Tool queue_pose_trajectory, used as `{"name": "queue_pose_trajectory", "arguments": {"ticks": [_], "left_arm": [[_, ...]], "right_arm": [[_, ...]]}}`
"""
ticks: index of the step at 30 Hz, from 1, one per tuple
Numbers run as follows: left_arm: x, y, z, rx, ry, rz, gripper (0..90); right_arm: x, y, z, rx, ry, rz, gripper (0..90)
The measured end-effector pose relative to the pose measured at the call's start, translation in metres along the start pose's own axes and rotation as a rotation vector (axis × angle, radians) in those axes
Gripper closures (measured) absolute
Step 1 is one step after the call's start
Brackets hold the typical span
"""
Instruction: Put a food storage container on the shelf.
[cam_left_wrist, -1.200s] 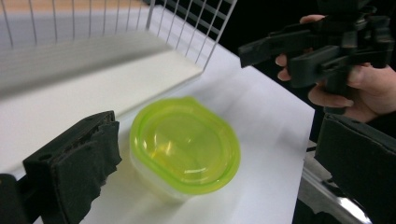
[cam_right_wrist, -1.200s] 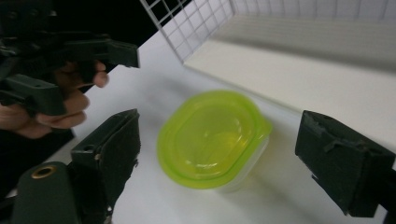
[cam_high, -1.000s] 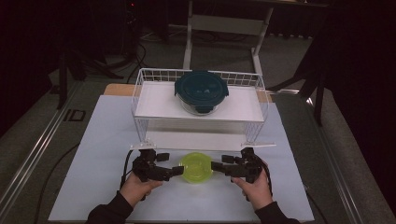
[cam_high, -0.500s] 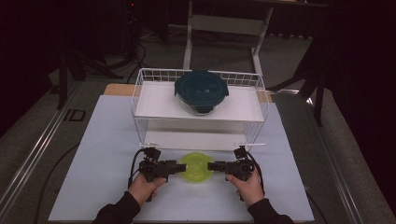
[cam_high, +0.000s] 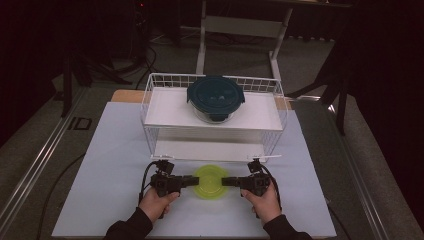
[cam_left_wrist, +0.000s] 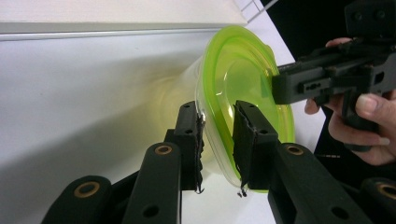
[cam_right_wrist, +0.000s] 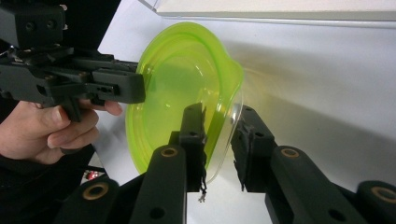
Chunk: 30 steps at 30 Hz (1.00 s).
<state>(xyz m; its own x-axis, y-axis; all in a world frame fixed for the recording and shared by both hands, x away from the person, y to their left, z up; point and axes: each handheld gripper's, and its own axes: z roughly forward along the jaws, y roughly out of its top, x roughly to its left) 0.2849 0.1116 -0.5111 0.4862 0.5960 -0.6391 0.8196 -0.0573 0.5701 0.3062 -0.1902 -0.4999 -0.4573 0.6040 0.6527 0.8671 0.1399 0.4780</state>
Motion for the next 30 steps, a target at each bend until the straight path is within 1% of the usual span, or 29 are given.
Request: {"name": "queue_pose_trajectory", "arguments": {"ticks": [2,3,4,7,11,13,16,17,20,22,23,24,25,26,28,30], "left_arm": [[-0.002,0.000,-0.001,0.005,0.010,-0.007,73.7],[-0.003,0.000,-0.001,0.010,0.019,0.003,73.7],[-0.004,-0.001,-0.001,0.011,0.021,0.000,74.0],[-0.006,-0.003,-0.002,0.004,0.032,-0.001,74.6],[-0.008,-0.004,-0.003,0.000,0.038,-0.003,75.7],[-0.010,-0.004,-0.005,0.007,0.038,-0.012,76.8],[-0.014,-0.004,-0.007,0.002,0.054,-0.006,81.2],[-0.015,-0.004,-0.007,0.001,0.050,-0.010,81.5],[-0.018,-0.004,-0.009,-0.013,0.050,-0.006,81.6],[-0.023,-0.003,-0.012,-0.027,0.046,0.007,81.8],[-0.023,-0.003,-0.012,-0.027,0.046,0.007,81.8],[-0.029,0.000,-0.017,-0.037,0.038,0.019,81.8],[-0.030,0.000,-0.019,-0.041,0.033,0.022,81.8],[-0.033,0.002,-0.021,-0.045,0.031,0.028,81.8],[-0.040,0.006,-0.028,-0.060,0.026,0.047,81.8],[-0.045,0.009,-0.033,-0.067,0.019,0.058,81.7]], "right_arm": [[0.001,0.000,0.000,-0.002,0.001,-0.003,75.4],[0.001,-0.001,-0.001,-0.001,0.000,-0.002,75.6],[0.002,-0.001,-0.001,-0.002,-0.002,-0.007,75.9],[0.004,-0.003,-0.001,-0.007,-0.005,-0.015,76.3],[0.005,-0.004,-0.002,-0.014,-0.004,-0.016,77.3],[0.007,-0.005,-0.004,-0.014,-0.006,-0.013,78.4],[0.010,-0.006,-0.007,-0.026,-0.018,-0.020,81.0],[0.011,-0.007,-0.007,-0.024,-0.028,-0.033,81.1],[0.014,-0.009,-0.009,-0.038,-0.035,-0.034,81.1],[0.016,-0.009,-0.013,-0.048,-0.028,-0.032,81.1],[0.016,-0.009,-0.013,-0.048,-0.028,-0.032,81.1],[0.018,-0.009,-0.015,-0.054,-0.030,-0.043,81.1],[0.024,-0.008,-0.021,-0.066,-0.024,-0.053,81.1],[0.026,-0.007,-0.022,-0.069,-0.023,-0.053,81.1],[0.032,-0.005,-0.028,-0.084,-0.020,-0.071,81.1],[0.039,-0.003,-0.034,-0.092,-0.021,-0.084,81.1]]}}
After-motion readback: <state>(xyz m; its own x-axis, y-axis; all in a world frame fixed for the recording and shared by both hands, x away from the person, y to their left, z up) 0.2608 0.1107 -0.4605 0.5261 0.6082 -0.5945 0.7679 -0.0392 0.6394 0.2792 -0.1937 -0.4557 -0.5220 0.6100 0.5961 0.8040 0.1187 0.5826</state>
